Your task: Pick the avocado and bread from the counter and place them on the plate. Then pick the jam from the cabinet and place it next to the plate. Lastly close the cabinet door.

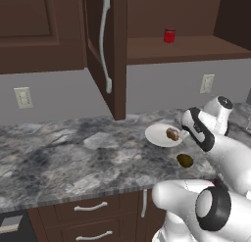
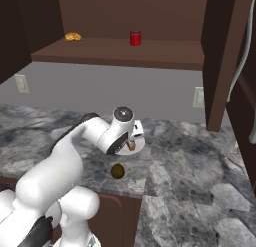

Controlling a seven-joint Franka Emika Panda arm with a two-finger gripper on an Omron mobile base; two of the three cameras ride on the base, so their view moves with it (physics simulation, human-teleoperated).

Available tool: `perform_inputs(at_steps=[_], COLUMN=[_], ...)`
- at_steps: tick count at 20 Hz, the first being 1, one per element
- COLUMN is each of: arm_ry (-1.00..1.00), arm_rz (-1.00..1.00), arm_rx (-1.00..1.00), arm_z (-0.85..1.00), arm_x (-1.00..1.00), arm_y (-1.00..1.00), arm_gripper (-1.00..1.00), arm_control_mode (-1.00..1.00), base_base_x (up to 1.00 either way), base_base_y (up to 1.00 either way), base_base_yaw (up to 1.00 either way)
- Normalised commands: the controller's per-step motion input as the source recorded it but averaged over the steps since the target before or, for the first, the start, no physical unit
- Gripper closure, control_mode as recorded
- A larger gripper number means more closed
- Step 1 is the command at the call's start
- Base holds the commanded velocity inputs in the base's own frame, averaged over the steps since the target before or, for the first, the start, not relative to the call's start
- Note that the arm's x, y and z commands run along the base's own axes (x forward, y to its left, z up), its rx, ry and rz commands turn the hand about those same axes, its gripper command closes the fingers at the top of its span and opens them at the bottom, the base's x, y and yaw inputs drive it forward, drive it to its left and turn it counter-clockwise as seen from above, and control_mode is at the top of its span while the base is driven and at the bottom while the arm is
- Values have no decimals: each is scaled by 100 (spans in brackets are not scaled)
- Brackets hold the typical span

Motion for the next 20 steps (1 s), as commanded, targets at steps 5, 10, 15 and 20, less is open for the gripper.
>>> perform_inputs(at_steps=[5, 10, 15, 20], arm_ry=[5, 7, 13, 18], arm_rz=[-10, -1, 0, 0], arm_rx=[0, 0, 0, 1], arm_z=[4, 0, 0, 0], arm_x=[-38, -16, -8, -7], arm_y=[0, 0, 0, 0], arm_gripper=[-100, -100, -100, -100], arm_control_mode=[-100, -100, -100, -100], base_base_x=[0, 0, 0, 0], base_base_y=[0, 0, 0, 0], base_base_yaw=[0, 0, 0, 0])
